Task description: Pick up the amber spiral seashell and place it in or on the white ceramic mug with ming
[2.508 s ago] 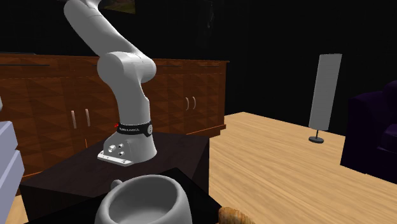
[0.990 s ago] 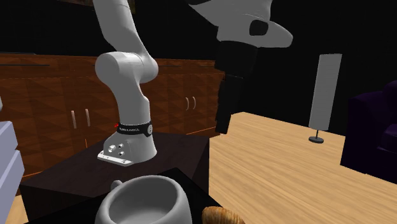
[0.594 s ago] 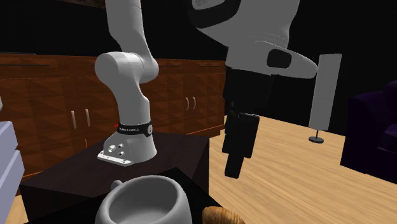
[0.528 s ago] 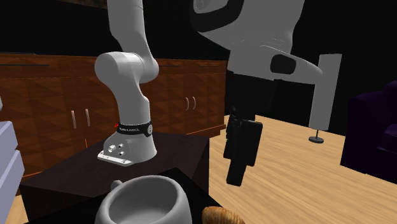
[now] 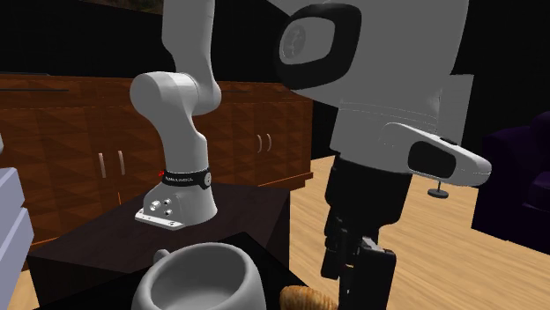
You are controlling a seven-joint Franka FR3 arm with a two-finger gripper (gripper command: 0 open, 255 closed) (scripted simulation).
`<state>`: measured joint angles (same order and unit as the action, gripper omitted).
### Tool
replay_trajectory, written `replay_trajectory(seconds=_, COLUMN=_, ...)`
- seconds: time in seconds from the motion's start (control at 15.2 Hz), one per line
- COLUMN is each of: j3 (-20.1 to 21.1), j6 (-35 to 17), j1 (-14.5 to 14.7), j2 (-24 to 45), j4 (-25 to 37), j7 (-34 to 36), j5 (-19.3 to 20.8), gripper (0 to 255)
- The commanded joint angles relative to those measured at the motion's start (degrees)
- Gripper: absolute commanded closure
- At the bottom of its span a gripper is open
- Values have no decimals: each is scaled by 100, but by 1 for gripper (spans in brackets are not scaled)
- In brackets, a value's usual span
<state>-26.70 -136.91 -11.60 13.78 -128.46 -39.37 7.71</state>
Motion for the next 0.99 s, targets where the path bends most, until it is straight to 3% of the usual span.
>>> replay_trajectory(seconds=0.0, j3=14, j6=-151, j1=-36, j2=121, j4=-30, j7=-38, j5=-50, gripper=0)
replay_trajectory(seconds=0.2, j3=50, j6=-413, j1=-105, j2=342, j4=-79, j7=-107, j5=-147, gripper=0)
replay_trajectory(seconds=0.73, j3=51, j6=-412, j1=-106, j2=341, j4=-78, j7=-106, j5=-146, gripper=0)
replay_trajectory(seconds=0.79, j3=51, j6=-412, j1=-106, j2=341, j4=-78, j7=-106, j5=-146, gripper=255)
replay_trajectory(seconds=0.92, j3=51, j6=-412, j1=-106, j2=341, j4=-78, j7=-106, j5=-146, gripper=255)
